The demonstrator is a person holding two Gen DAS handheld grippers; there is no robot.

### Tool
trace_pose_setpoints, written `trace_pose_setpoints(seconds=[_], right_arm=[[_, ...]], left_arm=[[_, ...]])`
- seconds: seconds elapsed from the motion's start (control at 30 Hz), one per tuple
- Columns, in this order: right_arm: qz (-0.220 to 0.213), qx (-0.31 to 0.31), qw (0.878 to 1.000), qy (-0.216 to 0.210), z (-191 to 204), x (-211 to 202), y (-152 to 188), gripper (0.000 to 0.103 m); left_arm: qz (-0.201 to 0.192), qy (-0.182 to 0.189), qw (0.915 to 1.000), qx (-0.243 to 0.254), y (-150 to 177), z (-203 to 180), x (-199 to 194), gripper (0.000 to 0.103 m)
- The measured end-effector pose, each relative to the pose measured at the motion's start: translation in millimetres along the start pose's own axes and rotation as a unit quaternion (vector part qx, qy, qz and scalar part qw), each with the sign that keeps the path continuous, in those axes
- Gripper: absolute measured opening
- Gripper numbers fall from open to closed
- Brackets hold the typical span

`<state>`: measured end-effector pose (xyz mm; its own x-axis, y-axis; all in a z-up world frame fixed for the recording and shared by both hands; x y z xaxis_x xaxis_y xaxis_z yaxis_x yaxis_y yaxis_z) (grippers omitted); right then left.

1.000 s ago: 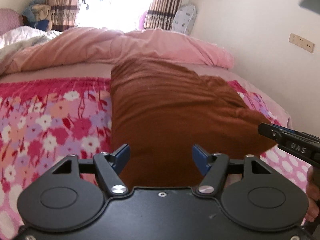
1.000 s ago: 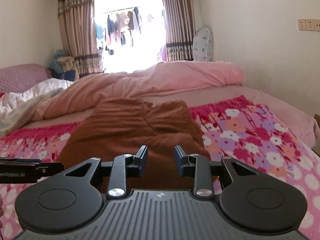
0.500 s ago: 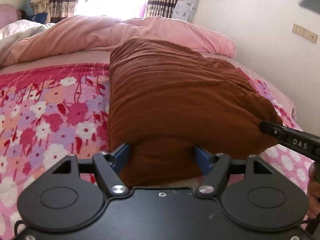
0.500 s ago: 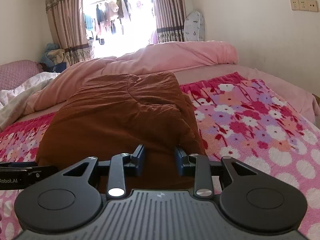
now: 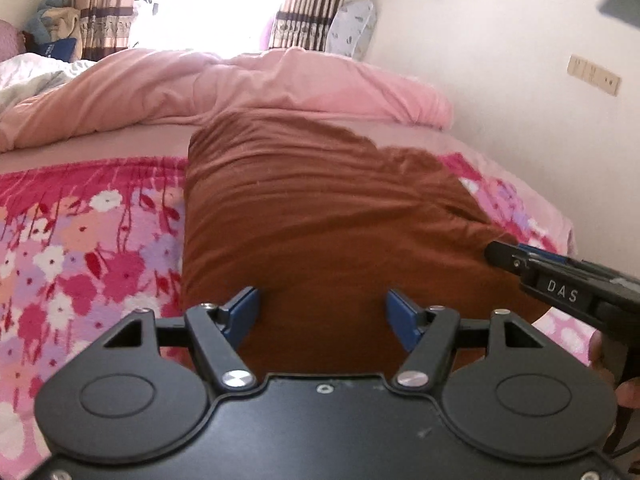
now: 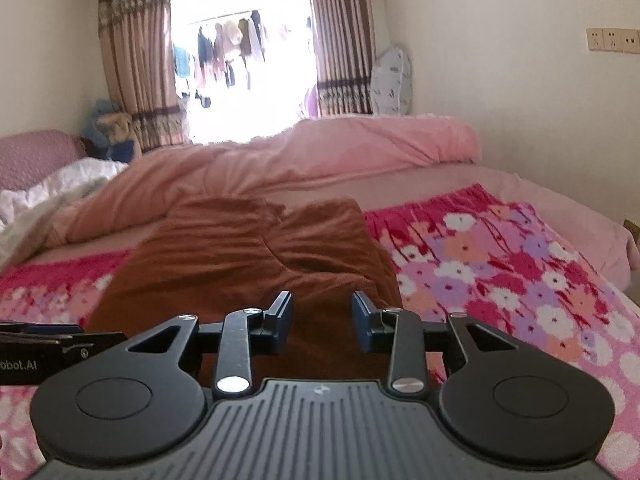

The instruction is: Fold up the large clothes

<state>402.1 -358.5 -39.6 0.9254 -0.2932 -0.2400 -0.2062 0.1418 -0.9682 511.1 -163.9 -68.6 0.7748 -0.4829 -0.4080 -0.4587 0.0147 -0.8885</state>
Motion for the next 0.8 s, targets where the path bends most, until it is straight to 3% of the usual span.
trace_pose_setpoints(seconds=[0.2,0.37,0.47,0.5,0.53,0.57,0.6,0.7,0.8], right_arm=[[0.020,0.002,1.000,0.000,-4,11,23,0.040],[0.022,-0.005,1.000,-0.006,-3,7,21,0.040],[0.021,0.013,0.999,-0.023,-7,3,12,0.042],[0.015,0.026,0.999,-0.035,-9,1,7,0.045],[0.000,0.049,0.997,-0.055,-14,-3,-2,0.058],[-0.011,0.067,0.996,-0.064,-19,-4,-8,0.078],[-0.024,0.090,0.994,-0.063,-29,-5,-16,0.085],[-0.019,0.127,0.989,-0.075,-50,8,-24,0.089],[0.033,0.188,0.974,-0.120,-66,34,-15,0.089]], left_arm=[[-0.007,0.001,0.9996,0.027,9,-6,5,0.076],[-0.012,0.021,0.9996,0.012,2,1,-4,0.081],[-0.022,0.014,0.9996,0.004,-9,20,-15,0.086],[-0.026,0.009,0.9996,-0.002,-12,29,-18,0.086],[-0.029,0.004,0.9995,-0.011,-16,40,-19,0.087],[-0.029,0.000,0.9993,-0.023,-18,53,-19,0.088],[-0.028,-0.003,0.9988,-0.040,-20,65,-18,0.088],[-0.014,0.000,0.9943,-0.106,-21,100,-10,0.090],[0.013,0.030,0.9799,-0.197,-13,130,6,0.092]])
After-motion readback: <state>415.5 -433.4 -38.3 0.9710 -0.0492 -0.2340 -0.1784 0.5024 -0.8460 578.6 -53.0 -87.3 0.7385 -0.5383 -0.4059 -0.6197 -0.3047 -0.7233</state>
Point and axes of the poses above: each gripper's, at about its wrist camera, not at the fingertips, and x roughly the way its jaws point, z to its left, y to its underside, the point moved 9 cm from there along x, roughly the way its jaws point, and after that the axes turned 10 degrees about -z, right-handed, at the moved point
